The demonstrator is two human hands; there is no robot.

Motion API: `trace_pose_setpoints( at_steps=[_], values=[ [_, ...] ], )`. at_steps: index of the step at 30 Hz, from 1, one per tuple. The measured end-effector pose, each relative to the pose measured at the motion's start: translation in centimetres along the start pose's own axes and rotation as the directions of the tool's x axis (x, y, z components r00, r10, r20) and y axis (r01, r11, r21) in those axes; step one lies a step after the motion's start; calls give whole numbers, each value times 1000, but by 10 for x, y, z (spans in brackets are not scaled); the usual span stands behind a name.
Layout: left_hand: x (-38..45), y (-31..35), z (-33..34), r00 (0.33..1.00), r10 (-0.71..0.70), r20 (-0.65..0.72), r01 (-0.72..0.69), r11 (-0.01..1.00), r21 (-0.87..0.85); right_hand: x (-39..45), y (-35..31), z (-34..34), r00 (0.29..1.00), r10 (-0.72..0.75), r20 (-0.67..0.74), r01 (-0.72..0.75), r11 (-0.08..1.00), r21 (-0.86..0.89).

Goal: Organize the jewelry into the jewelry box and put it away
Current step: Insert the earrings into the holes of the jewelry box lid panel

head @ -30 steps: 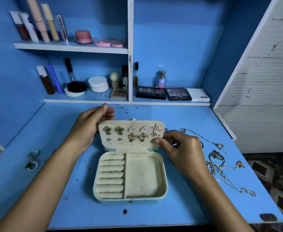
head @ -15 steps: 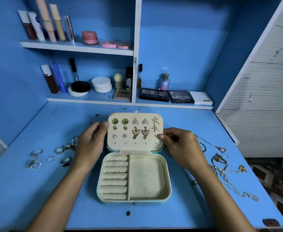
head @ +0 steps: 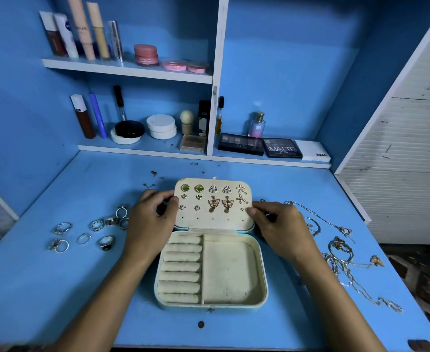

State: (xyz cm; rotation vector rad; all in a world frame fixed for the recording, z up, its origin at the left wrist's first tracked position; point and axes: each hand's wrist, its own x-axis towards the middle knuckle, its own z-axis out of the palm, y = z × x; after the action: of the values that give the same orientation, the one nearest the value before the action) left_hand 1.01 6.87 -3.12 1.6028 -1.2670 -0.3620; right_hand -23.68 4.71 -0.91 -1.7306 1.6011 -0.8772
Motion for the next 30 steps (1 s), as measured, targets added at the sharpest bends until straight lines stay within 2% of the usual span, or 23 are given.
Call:
trace_pose_setpoints(
  at_steps=[12, 15, 20, 25, 30],
  values=[
    [2, -4, 0, 1000, -11, 10, 11, 1000, -8, 0, -6, -3, 999, 51, -14, -50, 997, 54],
    [2, -3, 1, 1000, 4, 3, -4, 1000, -6, 7, -11, -10, 999, 39, -19, -38, 999, 3],
    [2, -5, 1, 1000, -4, -9, 3, 1000, -29, 40, -28, -12, 989, -79, -127, 64, 991, -115],
    [2, -4, 1, 1000, -9, -28, 7, 998, -59, 73, -59, 6, 973, -230, -18, 225, 965, -137],
    [4, -4, 1, 999, -10, -39, 7, 997, -73, 103, -84, 37, 919, -350, 182, 381, 908, -174]
  ],
)
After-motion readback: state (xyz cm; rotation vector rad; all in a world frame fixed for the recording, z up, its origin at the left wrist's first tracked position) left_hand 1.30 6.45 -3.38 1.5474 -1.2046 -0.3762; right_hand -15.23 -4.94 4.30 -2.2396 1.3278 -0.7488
